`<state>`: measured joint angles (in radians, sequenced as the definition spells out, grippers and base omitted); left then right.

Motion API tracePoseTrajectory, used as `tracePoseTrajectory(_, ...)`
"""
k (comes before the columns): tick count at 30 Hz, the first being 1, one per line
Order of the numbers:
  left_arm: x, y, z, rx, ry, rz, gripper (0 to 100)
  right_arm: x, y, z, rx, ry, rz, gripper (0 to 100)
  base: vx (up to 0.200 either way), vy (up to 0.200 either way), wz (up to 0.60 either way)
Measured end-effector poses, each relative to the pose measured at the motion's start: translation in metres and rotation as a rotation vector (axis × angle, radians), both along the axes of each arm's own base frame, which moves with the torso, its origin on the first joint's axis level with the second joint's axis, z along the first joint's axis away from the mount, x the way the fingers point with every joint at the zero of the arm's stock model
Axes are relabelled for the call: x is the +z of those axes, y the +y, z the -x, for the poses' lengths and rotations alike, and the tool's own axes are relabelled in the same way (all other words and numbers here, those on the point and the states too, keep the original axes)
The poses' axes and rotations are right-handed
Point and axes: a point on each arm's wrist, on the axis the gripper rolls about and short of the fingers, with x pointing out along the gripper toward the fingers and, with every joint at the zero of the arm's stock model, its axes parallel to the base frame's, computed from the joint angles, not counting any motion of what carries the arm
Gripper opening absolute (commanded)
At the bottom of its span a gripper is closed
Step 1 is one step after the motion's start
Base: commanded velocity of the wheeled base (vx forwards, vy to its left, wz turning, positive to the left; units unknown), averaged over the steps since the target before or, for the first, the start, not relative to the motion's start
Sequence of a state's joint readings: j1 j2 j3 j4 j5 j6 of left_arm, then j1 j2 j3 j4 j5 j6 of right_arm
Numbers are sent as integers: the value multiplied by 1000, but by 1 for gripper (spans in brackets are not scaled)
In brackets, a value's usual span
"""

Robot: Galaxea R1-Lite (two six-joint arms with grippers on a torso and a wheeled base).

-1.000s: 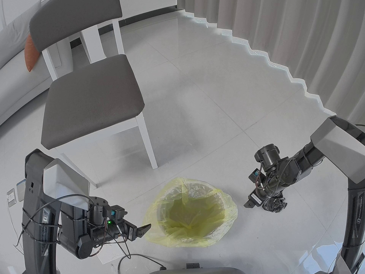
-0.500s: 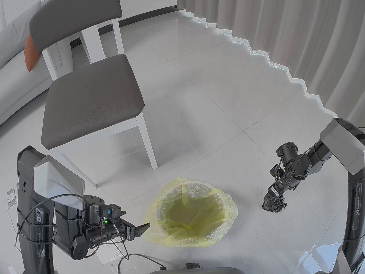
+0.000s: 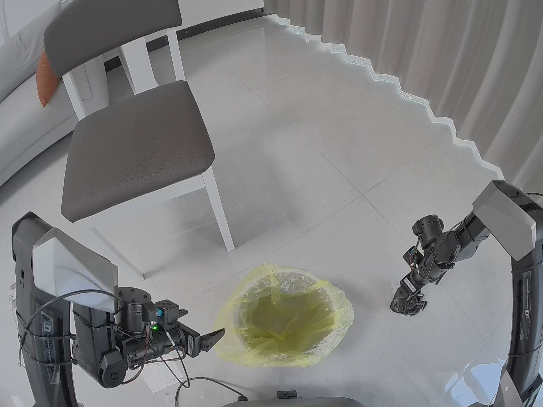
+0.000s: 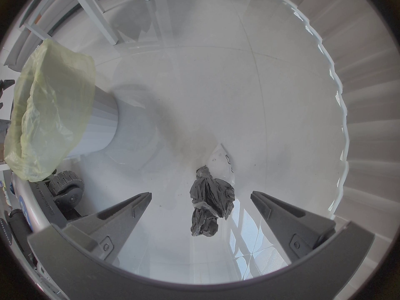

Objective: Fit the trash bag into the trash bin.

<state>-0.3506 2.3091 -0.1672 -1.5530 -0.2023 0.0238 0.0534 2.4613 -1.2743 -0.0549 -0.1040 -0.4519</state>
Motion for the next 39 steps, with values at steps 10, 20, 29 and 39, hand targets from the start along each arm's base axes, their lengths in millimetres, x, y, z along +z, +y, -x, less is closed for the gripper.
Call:
tracePoseTrajectory(10, 6, -1, 5, -11, -6, 4, 100, -14, -13, -10, -38, 1, 22, 100, -20, 0, 0)
tracePoseTrajectory(20, 15, -2, 7, -17, -31, 16, 100, -15, -20, -21, -50, -19, 24, 100, -40, 0, 0)
tracePoseTrajectory(29, 17, -2, 9, -22, -37, 18, 100, -14, -27, -35, -62, -36, 26, 100, 0, 0, 0)
tracePoseTrajectory(39, 18, -6, 10, -37, -39, 18, 100, -4, -28, -63, -77, -76, 19, 100, 0, 0, 0)
